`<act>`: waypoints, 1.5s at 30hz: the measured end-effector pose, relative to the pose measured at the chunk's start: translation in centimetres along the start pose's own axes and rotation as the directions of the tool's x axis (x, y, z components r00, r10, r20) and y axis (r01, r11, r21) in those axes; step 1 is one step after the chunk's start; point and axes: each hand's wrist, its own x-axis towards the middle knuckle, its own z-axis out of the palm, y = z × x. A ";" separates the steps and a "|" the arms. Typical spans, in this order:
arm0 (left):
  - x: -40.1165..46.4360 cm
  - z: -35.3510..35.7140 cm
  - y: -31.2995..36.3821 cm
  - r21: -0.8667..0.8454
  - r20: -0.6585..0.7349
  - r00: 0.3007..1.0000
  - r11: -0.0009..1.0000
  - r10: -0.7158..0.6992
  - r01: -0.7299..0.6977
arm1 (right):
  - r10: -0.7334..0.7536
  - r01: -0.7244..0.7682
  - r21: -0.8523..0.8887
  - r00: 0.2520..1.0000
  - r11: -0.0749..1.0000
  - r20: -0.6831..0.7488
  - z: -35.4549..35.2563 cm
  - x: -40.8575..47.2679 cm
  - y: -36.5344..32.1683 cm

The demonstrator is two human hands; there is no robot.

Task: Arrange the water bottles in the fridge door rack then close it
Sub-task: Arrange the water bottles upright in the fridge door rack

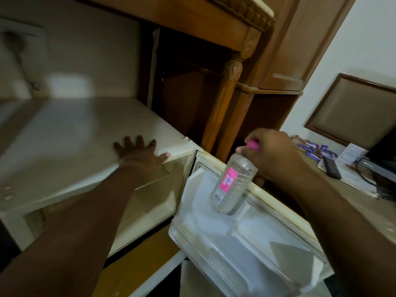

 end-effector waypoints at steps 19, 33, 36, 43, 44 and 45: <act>1.5 0.3 0.8 -0.016 -0.050 0.994 0.995 -0.097 0.097 | 0.126 -0.074 -0.171 0.939 0.982 0.321 27.9 -0.9 4.3; 1.5 0.2 0.7 -0.004 -0.036 0.995 0.996 -0.093 0.092 | 0.200 -0.313 0.220 0.885 0.924 0.420 29.8 -6.2 7.8; 1.6 0.3 0.6 0.011 -0.050 0.995 0.996 -0.087 0.088 | 0.298 -0.411 0.122 0.806 0.903 0.511 30.8 -10.8 11.4; 1.7 0.4 0.6 0.029 -0.047 0.997 0.997 -0.065 0.066 | 0.499 -0.422 -0.313 0.460 0.851 0.734 29.7 -15.8 18.1; 1.7 0.3 0.4 0.037 -0.052 0.997 0.997 -0.065 0.067 | 0.501 -0.431 -0.311 0.450 0.847 0.739 29.7 -16.1 18.7; 1.7 0.3 0.5 0.041 -0.054 0.997 0.997 -0.063 0.065 | 0.505 -0.470 -0.290 0.437 0.834 0.744 29.5 -16.4 19.3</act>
